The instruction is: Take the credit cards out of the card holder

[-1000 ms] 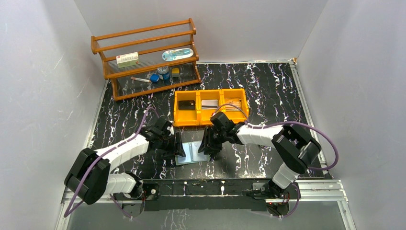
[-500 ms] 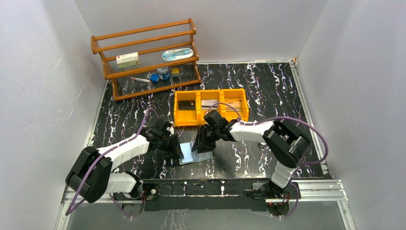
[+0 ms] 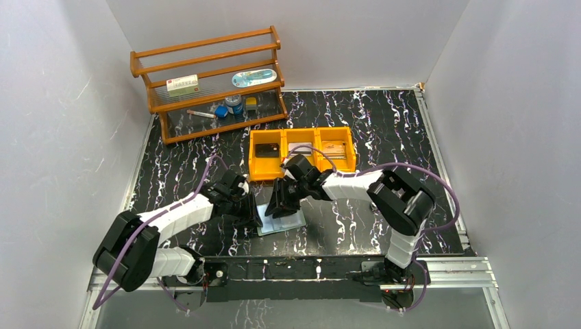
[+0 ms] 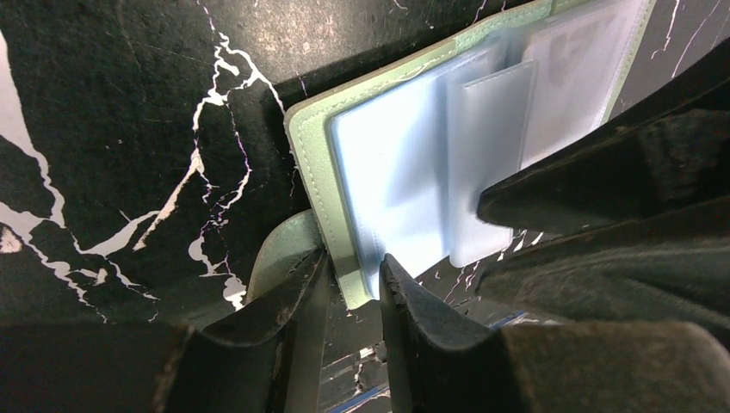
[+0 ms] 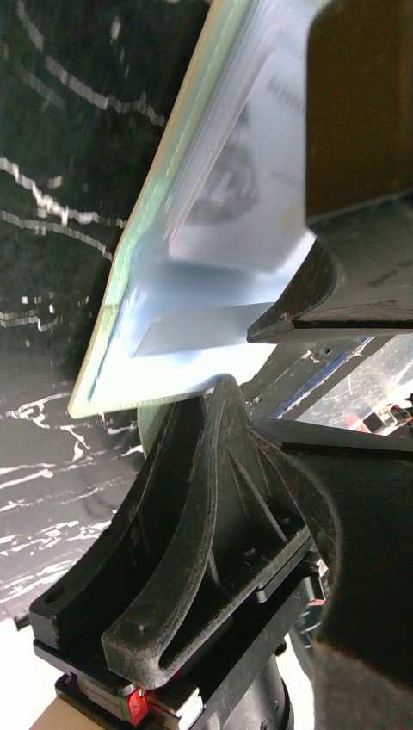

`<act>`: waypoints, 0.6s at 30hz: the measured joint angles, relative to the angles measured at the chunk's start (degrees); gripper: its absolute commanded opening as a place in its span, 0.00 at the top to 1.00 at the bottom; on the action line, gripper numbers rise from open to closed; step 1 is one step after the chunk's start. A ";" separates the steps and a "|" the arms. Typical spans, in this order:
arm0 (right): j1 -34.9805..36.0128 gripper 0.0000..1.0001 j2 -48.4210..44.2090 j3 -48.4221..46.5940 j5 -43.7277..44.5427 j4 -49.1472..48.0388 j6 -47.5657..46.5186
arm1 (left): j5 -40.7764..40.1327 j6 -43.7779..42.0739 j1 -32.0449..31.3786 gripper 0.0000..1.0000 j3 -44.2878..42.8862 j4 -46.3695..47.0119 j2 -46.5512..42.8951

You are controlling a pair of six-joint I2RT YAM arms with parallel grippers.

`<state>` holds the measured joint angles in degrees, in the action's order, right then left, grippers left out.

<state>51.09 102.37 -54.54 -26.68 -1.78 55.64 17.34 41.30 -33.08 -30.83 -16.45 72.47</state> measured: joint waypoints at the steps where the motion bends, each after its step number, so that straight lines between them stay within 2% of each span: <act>1: 0.17 0.54 0.42 -0.22 -0.68 -0.50 0.07 | -0.02 0.07 -0.02 0.74 0.02 0.00 -0.15; 11: 2.67 0.54 2.86 -2.27 -6.67 -6.12 1.14 | -1.79 1.57 -0.02 0.74 0.48 -0.52 -3.54; 14: 2.69 0.50 2.43 -2.29 -6.40 -5.90 0.96 | -2.01 1.84 -0.04 0.73 0.48 -0.55 -3.72; 18: 2.60 0.47 -2.21 -2.36 3.13 2.36 -1.46 | -2.12 2.03 -0.04 0.74 0.48 -0.70 -3.69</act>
<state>53.69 100.16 -56.90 -23.55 0.58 54.17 15.22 43.33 -33.12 -30.35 -17.15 68.77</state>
